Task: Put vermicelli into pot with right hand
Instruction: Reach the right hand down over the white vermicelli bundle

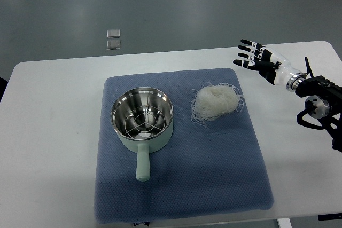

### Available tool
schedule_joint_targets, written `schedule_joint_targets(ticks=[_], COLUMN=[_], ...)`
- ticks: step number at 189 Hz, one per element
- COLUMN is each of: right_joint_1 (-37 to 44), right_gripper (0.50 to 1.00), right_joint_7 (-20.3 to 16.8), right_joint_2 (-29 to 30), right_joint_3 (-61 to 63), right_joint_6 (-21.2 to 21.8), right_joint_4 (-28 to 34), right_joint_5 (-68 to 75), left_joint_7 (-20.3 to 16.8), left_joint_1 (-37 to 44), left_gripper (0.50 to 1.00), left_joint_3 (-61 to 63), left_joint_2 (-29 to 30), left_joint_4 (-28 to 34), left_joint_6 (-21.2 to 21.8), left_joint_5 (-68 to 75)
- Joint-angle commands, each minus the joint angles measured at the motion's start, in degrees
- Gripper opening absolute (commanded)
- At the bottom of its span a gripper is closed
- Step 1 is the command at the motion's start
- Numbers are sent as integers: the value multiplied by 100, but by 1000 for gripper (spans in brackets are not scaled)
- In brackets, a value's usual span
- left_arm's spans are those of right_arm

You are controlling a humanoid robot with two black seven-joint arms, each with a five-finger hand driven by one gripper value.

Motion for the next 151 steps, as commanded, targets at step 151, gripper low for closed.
schedule_joint_targets(ticks=[151], right_joint_1=[1934], right_gripper=[915], right_joint_7=[320], right_joint_2=[-866], right_joint_3=[-2955], right_joint_6=[105], right_joint_4=[1956], right_joint_5=[-4730], left_joint_7=[0], left_joint_1=[0], left_gripper=[1000], left_joint_3=[0], left_joint_2=[0], left_joint_4=[9], left_joint_6=[15], left_joint_5=[0])
